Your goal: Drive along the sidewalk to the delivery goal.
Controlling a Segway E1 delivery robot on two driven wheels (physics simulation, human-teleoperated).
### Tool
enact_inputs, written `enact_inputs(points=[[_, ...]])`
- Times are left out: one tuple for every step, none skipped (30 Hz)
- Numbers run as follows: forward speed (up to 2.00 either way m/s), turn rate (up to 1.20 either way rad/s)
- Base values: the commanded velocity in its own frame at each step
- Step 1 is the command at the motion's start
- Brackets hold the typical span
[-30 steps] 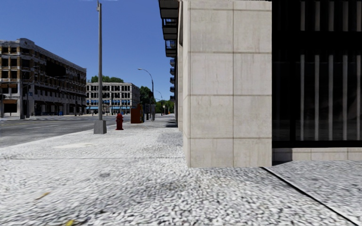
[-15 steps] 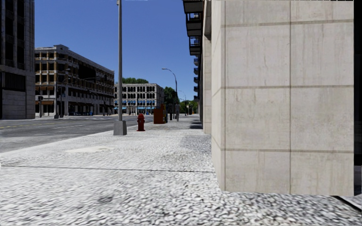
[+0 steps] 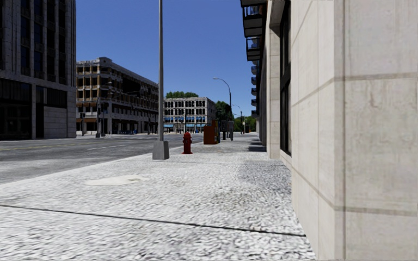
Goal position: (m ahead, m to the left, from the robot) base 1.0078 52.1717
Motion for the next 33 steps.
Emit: enact_inputs(points=[[1.49,0.44],[1.49,0.44],[1.49,0.44],[1.49,0.44],[1.49,0.44],[1.49,0.44],[1.49,0.44],[1.49,0.50],[1.49,0.52],[1.49,0.52],[1.49,0.52],[1.49,0.52],[1.49,0.52],[1.49,0.49],[1.49,0.37],[1.49,0.25],[1.49,0.19],[1.49,0.14],[1.49,0.10],[1.49,0.01],[1.49,0.00],[1.49,0.00],[1.49,0.00],[1.49,0.00],[1.49,0.00],[1.50,0.00],[1.70,0.00],[1.90,0.00],[1.90,0.00],[2.00,0.00],[2.00,0.00],[2.00,0.00],[2.00,0.00]])
